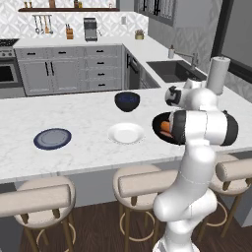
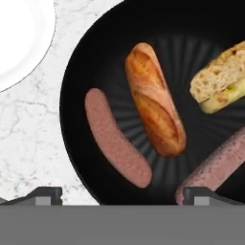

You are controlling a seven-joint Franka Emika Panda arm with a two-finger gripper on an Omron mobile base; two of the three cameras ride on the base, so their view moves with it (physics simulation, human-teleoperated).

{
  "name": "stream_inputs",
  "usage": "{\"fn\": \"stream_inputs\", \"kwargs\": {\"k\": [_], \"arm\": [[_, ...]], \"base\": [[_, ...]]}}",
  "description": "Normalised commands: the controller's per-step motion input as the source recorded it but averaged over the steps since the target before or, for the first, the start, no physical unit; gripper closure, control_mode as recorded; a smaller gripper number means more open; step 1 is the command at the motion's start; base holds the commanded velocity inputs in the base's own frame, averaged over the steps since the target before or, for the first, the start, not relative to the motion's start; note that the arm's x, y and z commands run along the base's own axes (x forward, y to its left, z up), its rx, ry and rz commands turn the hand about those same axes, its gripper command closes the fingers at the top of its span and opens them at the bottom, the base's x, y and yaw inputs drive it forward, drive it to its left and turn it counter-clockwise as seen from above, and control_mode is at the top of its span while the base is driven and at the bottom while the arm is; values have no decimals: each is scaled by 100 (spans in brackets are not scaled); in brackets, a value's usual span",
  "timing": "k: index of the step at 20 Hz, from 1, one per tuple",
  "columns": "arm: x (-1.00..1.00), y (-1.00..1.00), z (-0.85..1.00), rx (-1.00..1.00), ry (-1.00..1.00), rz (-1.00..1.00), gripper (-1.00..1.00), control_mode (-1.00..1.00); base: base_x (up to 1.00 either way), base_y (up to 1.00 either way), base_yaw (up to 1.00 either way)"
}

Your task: Place one bun and one sausage from the bowl on each plate.

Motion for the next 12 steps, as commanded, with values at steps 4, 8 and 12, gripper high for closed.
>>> {"fn": "stream_inputs", "kwargs": {"k": [4,8,12], "arm": [[48,-7,-34,0,0,1,-100,-100],[38,-9,-41,0,0,3,-100,-100],[47,-13,-24,0,0,2,-100,-100]], "base": [[0,0,0],[0,0,0],[0,0,0]]}}
